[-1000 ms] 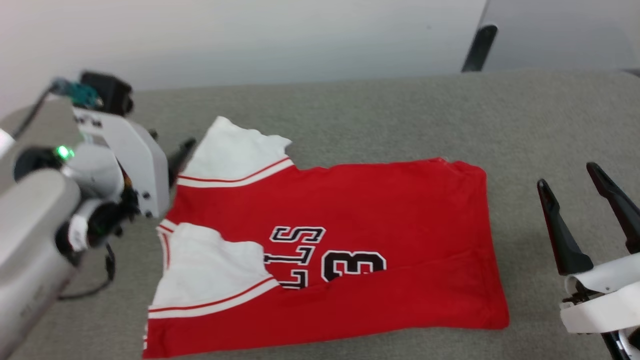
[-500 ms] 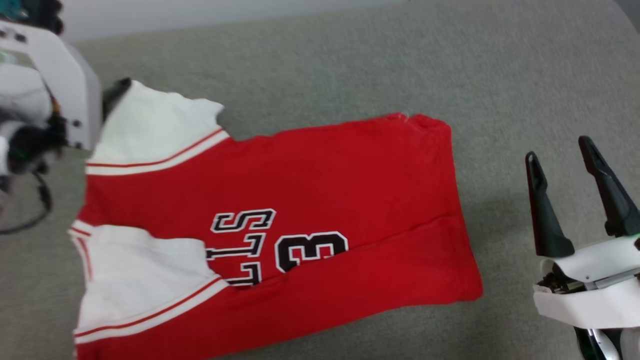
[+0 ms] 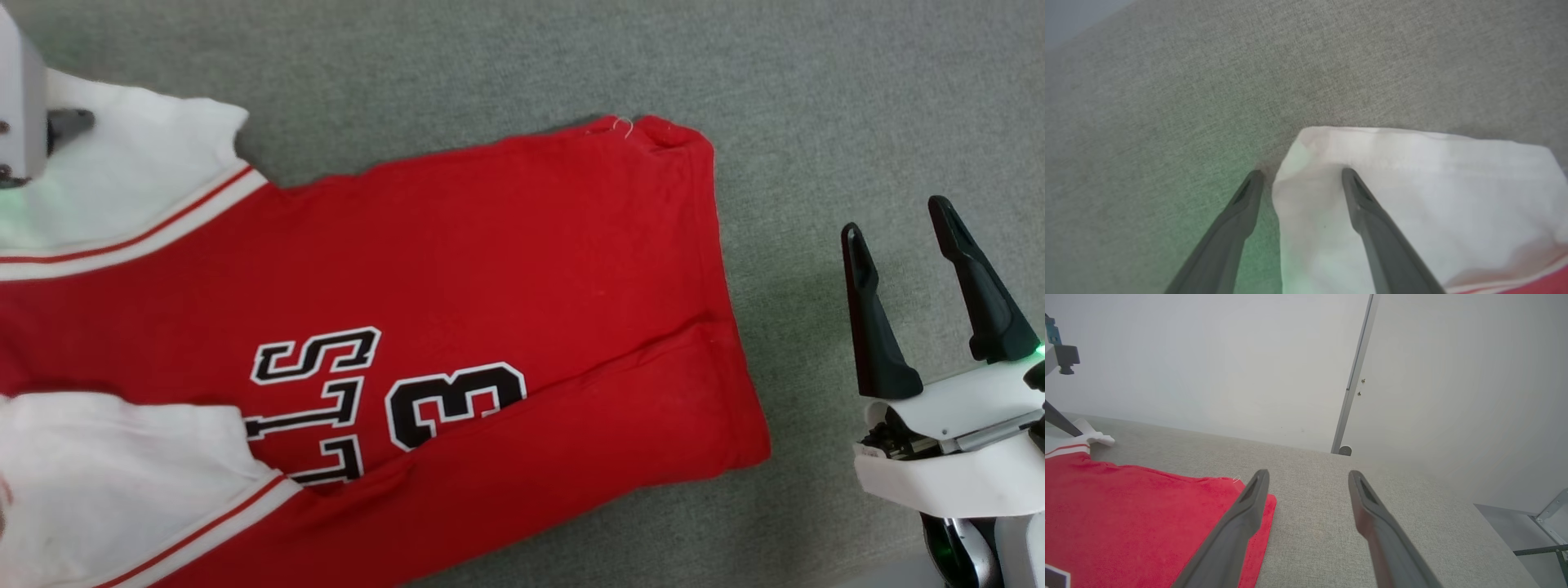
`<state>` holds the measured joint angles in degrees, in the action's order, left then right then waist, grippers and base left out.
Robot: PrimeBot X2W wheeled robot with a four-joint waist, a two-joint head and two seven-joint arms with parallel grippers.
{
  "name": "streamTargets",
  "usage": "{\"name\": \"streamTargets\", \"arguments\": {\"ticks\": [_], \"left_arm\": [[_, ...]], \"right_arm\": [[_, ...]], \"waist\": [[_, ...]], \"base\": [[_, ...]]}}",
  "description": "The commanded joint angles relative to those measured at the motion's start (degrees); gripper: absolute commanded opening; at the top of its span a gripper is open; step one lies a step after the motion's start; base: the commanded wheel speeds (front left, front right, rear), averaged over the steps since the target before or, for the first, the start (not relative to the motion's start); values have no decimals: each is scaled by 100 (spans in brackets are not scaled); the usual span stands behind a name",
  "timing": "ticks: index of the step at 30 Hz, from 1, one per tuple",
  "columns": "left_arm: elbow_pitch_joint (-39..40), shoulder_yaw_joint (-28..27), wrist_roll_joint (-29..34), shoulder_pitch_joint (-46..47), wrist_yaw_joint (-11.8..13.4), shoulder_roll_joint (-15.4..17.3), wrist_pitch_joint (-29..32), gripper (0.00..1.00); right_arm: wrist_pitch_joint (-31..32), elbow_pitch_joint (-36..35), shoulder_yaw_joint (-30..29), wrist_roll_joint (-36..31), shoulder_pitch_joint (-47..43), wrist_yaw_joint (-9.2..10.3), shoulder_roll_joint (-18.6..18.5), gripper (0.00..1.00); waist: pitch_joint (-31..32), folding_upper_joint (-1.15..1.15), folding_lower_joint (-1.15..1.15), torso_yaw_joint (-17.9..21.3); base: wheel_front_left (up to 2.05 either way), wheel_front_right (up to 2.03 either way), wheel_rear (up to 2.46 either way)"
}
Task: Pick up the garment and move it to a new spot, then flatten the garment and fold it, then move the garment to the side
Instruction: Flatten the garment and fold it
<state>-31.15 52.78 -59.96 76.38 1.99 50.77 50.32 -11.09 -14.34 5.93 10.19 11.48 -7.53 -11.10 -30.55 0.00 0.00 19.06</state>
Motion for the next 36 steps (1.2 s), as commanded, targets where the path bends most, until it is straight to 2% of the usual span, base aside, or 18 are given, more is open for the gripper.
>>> {"name": "streamTargets", "arguments": {"ticks": [1,4,5,6,7,8,9,13,22,28,36], "left_arm": [[-86,30,38,58,52,-29,51,100],[-291,138,50,-32,94,-118,204,100],[-376,146,18,-60,122,-145,266,95],[-449,151,-50,-98,128,-181,318,78],[-500,159,-84,-133,136,-214,360,49],[-529,167,-123,-158,134,-258,405,33],[-564,172,-196,-200,135,-303,500,0],[-566,182,-262,-210,169,-410,611,0],[-531,106,-76,38,91,-724,-1,0],[-709,102,-12,73,-82,-1077,-472,0],[-1111,147,50,206,-373,-1593,-934,0]], "right_arm": [[-3,22,23,39,81,8,26,100],[23,36,40,91,115,7,38,100],[39,39,36,100,121,8,30,100],[36,39,29,105,138,8,21,100],[47,40,24,124,153,8,18,100],[70,41,23,128,165,8,9,100],[87,44,15,132,176,8,-7,100],[190,56,15,191,178,8,-56,100],[786,106,101,390,340,8,-329,100],[1833,371,340,784,782,7,-735,100],[3739,1093,859,1814,1692,8,-1255,100]], "waist": [[-200,0,0,138],[-226,0,0,132],[-230,0,0,129],[-229,0,0,123],[-227,0,0,117],[-222,0,0,110],[-211,0,0,101],[-134,0,0,42],[207,0,0,-246],[514,0,0,-537],[779,0,0,-989]], "base": [[0,0,0],[0,0,0],[0,0,0],[0,0,0],[0,0,0],[0,0,0],[0,0,0],[0,0,0],[0,0,0],[0,0,0],[0,0,0]]}}
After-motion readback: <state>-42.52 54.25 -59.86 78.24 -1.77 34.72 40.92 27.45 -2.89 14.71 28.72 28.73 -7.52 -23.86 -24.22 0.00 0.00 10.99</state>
